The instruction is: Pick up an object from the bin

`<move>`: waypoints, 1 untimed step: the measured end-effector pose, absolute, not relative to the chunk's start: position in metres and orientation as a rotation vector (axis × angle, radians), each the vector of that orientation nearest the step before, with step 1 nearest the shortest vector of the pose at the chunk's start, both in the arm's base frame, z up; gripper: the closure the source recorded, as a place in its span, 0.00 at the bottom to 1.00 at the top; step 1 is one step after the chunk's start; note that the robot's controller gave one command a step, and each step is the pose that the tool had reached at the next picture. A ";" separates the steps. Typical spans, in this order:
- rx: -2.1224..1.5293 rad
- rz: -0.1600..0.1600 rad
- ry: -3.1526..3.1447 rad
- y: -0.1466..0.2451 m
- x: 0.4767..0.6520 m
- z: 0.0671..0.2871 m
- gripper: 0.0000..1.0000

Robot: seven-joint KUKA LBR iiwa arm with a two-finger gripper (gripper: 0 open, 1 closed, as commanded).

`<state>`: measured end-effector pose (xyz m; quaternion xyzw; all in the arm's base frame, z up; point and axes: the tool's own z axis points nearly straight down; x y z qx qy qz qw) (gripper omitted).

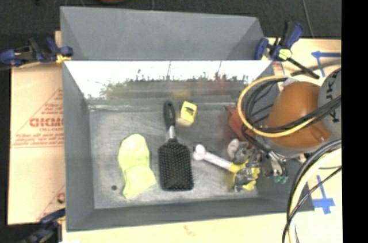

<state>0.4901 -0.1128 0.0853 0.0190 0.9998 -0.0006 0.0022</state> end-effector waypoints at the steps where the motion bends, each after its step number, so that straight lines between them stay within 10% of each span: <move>1: 0.059 -0.002 3.137 -0.113 0.490 0.085 1.00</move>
Offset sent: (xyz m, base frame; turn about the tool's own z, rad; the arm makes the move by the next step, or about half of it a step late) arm 0.0009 -0.0085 0.1241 0.0340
